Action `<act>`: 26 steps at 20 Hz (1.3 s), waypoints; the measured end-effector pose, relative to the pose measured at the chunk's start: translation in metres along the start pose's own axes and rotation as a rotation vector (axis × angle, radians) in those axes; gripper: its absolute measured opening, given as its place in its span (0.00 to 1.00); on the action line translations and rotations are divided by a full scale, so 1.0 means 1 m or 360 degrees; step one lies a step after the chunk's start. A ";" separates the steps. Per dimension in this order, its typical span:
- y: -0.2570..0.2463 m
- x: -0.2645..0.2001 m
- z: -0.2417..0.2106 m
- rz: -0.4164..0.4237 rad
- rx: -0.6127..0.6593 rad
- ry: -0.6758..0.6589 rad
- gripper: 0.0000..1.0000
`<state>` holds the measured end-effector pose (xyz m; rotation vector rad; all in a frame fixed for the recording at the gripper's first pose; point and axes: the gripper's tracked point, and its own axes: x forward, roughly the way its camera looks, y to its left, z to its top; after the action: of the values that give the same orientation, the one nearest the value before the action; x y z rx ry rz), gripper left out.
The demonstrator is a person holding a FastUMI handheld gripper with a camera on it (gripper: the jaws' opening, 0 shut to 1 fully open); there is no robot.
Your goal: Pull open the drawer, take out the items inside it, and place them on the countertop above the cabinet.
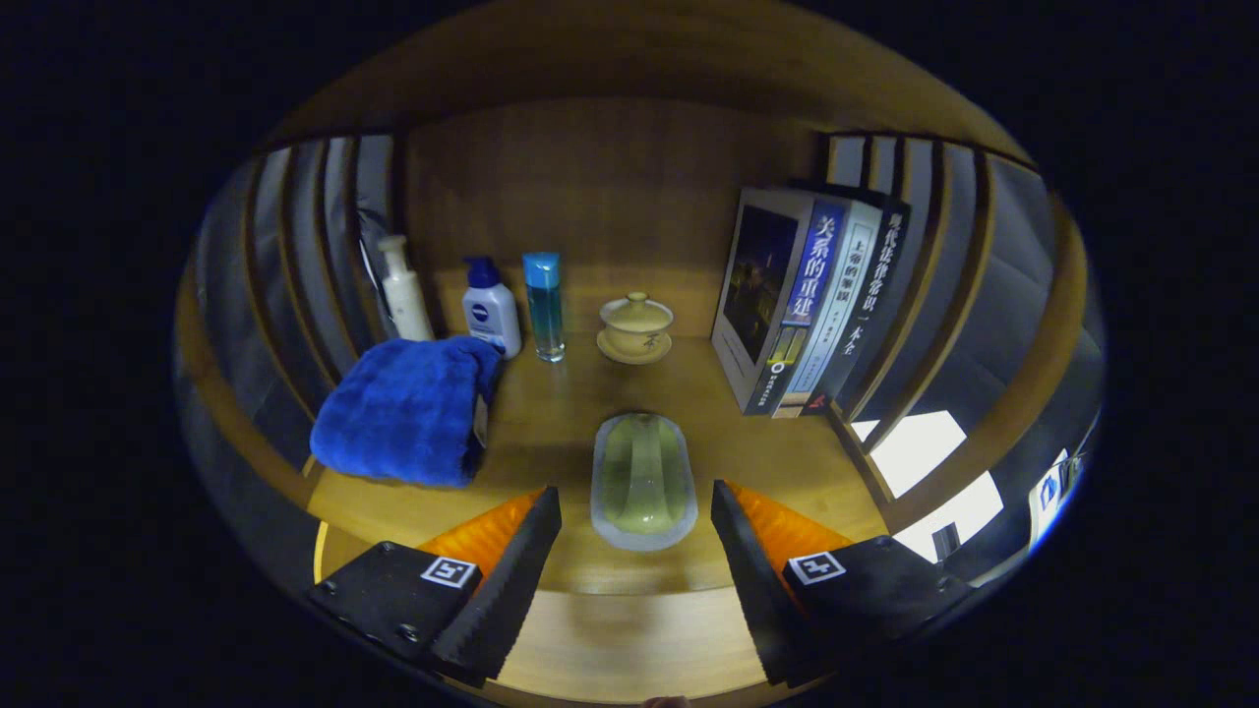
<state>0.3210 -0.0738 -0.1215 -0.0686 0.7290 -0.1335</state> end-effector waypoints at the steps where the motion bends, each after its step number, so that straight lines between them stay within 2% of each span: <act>1: 0.001 -0.014 0.000 0.0010 -0.0020 -0.0046 0.99; 9: 0.006 -0.139 0.004 0.0107 -0.0113 -0.0384 0.99; 16: 0.019 -0.230 -0.021 0.0148 -0.0124 -0.0600 0.99; 19: 0.036 -0.256 -0.048 0.0157 -0.0141 -0.0723 0.99; 23: 0.064 -0.276 -0.092 0.0257 -0.0002 -0.0872 0.99; 26: 0.059 -0.282 -0.115 0.0211 0.0057 -0.0959 0.98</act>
<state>0.0421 0.0233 -0.0279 -0.0232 0.1284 0.0043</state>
